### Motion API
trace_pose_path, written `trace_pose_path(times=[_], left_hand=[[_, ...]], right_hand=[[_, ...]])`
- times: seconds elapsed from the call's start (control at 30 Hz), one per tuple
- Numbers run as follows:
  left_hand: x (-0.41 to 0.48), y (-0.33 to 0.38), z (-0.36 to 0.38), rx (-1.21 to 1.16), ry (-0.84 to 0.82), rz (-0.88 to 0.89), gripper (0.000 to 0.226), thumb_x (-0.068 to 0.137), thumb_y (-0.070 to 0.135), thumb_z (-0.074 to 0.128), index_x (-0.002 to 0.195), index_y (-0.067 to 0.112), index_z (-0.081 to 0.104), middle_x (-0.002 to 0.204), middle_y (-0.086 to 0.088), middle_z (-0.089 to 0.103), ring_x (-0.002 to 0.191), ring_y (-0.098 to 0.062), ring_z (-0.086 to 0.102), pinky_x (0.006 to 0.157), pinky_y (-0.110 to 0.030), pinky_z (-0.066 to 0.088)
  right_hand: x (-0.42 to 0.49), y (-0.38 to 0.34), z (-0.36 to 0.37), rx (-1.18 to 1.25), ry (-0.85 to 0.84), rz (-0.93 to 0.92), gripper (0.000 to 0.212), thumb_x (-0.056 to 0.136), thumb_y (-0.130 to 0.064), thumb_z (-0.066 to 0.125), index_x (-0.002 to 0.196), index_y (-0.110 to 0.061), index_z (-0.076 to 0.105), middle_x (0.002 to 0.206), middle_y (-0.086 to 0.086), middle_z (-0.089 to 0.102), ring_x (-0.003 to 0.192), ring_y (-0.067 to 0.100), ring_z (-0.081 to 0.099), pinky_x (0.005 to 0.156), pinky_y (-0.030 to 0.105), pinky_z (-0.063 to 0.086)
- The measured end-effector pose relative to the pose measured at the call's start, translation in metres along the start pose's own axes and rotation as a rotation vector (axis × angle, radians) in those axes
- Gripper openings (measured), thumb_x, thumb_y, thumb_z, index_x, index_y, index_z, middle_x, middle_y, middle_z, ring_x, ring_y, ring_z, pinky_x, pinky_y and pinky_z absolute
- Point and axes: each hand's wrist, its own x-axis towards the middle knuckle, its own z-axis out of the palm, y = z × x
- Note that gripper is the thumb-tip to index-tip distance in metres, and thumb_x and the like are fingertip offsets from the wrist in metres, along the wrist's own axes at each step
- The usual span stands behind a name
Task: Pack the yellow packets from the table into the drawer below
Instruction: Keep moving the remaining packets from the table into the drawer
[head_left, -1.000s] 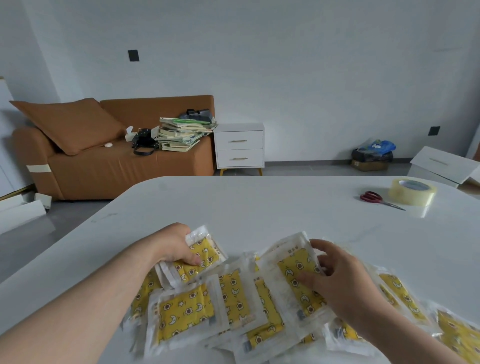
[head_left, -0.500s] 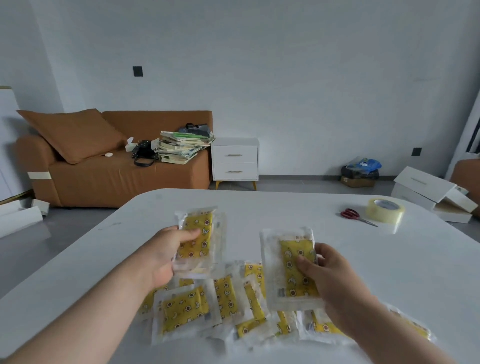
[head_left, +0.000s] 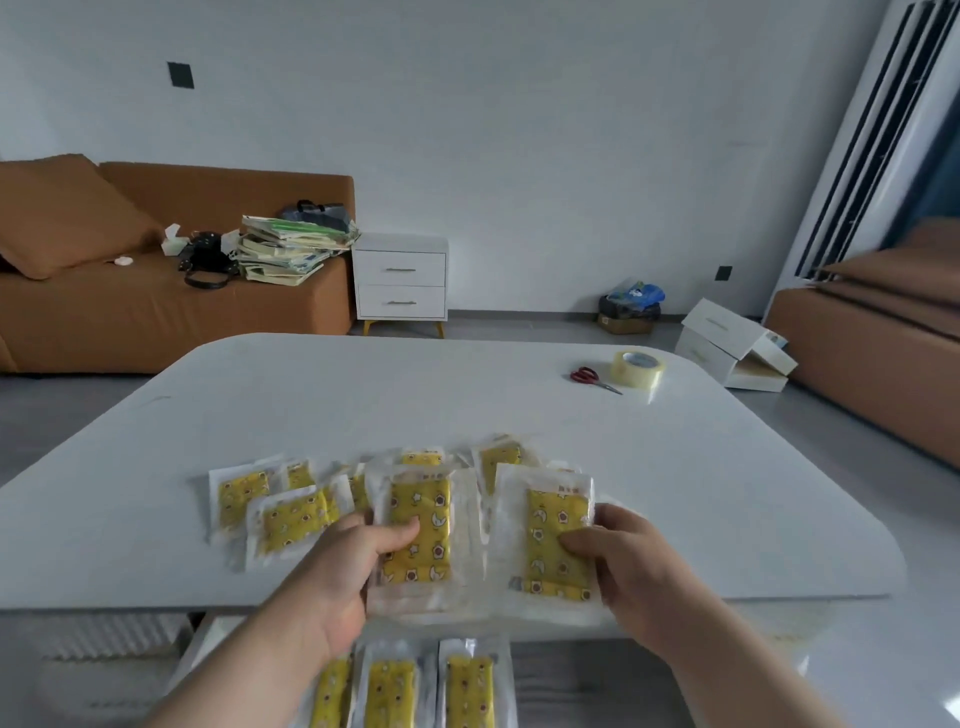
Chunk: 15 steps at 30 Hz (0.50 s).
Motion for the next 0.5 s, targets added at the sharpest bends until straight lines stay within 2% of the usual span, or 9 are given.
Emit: trace_pose_path(times=[0.03,0.1,0.13,0.2,0.23,0.3,0.4,0.43,0.5], left_hand=[[-0.002,-0.011,0.003,0.023,-0.005,-0.005,0.086,0.069,0.009,0.077,0.143,0.007,0.033,0.136,-0.010,0.052,0.129,-0.028,0.043,0.103,-0.053,0.039],[-0.013,-0.030,0.013,0.018,-0.016,-0.031,0.044,0.076,0.000,0.072,0.116,0.006,0.054,0.109,-0.005,0.060,0.120,-0.021,0.041,0.087,-0.037,0.044],[-0.017,-0.041,0.016,0.024,-0.010,-0.067,0.039,0.080,-0.003,0.069,0.114,0.007,0.055,0.100,-0.002,0.059,0.116,-0.020,0.040,0.086,-0.035,0.043],[-0.020,-0.068,0.022,0.051,-0.007,-0.170,0.067,0.078,-0.005,0.070,0.139,0.002,0.041,0.119,-0.009,0.058,0.124,-0.026,0.043,0.102,-0.040,0.034],[-0.018,-0.084,0.024,0.099,0.013,-0.211,0.076,0.073,-0.005,0.074,0.140,-0.001,0.039,0.122,-0.013,0.059,0.123,-0.030,0.047,0.105,-0.040,0.035],[-0.014,-0.109,0.028,0.195,0.050,-0.279,0.071,0.067,-0.002,0.080,0.131,-0.006,0.051,0.115,-0.016,0.065,0.109,-0.032,0.058,0.096,-0.038,0.045],[0.003,-0.139,0.039,0.309,0.089,-0.351,0.084,0.064,0.011,0.086,0.137,-0.003,0.045,0.137,-0.016,0.054,0.122,-0.031,0.053,0.109,-0.038,0.037],[0.009,-0.145,0.045,0.322,0.089,-0.348,0.083,0.063,0.012,0.086,0.134,-0.003,0.048,0.134,-0.015,0.056,0.119,-0.030,0.055,0.109,-0.038,0.037],[0.017,-0.156,0.056,0.344,0.134,-0.350,0.073,0.071,0.009,0.082,0.134,-0.004,0.046,0.131,-0.014,0.056,0.117,-0.029,0.054,0.105,-0.033,0.038]], right_hand=[[-0.005,0.007,-0.010,-0.024,-0.008,0.021,0.022,0.085,0.014,0.057,0.107,0.009,0.060,0.100,0.028,0.071,0.090,0.044,0.070,0.081,0.055,0.056],[-0.013,0.022,-0.032,-0.049,-0.016,0.081,0.024,0.084,0.015,0.058,0.107,0.008,0.061,0.098,0.026,0.073,0.089,0.041,0.072,0.075,0.049,0.059],[-0.017,0.030,-0.042,-0.050,-0.019,0.113,0.025,0.084,0.016,0.058,0.107,0.008,0.061,0.097,0.026,0.073,0.088,0.041,0.072,0.072,0.047,0.060],[-0.023,0.045,-0.061,-0.057,-0.020,0.181,0.027,0.084,0.018,0.057,0.108,0.009,0.061,0.097,0.027,0.073,0.088,0.041,0.072,0.072,0.049,0.060],[-0.024,0.054,-0.069,-0.076,-0.016,0.216,0.027,0.083,0.019,0.057,0.108,0.009,0.061,0.098,0.027,0.072,0.089,0.041,0.071,0.075,0.051,0.059],[-0.020,0.071,-0.080,-0.128,0.003,0.284,0.027,0.083,0.020,0.056,0.107,0.008,0.061,0.098,0.026,0.073,0.089,0.041,0.072,0.081,0.054,0.057],[-0.007,0.092,-0.090,-0.185,0.035,0.353,0.026,0.082,0.020,0.057,0.103,0.008,0.063,0.095,0.025,0.074,0.089,0.040,0.072,0.082,0.056,0.056],[-0.003,0.098,-0.091,-0.202,0.047,0.363,0.025,0.081,0.020,0.058,0.102,0.007,0.064,0.094,0.024,0.074,0.089,0.040,0.072,0.083,0.056,0.056],[0.006,0.109,-0.096,-0.220,0.076,0.381,0.024,0.081,0.019,0.060,0.100,0.006,0.064,0.094,0.022,0.074,0.090,0.039,0.071,0.083,0.056,0.056]])
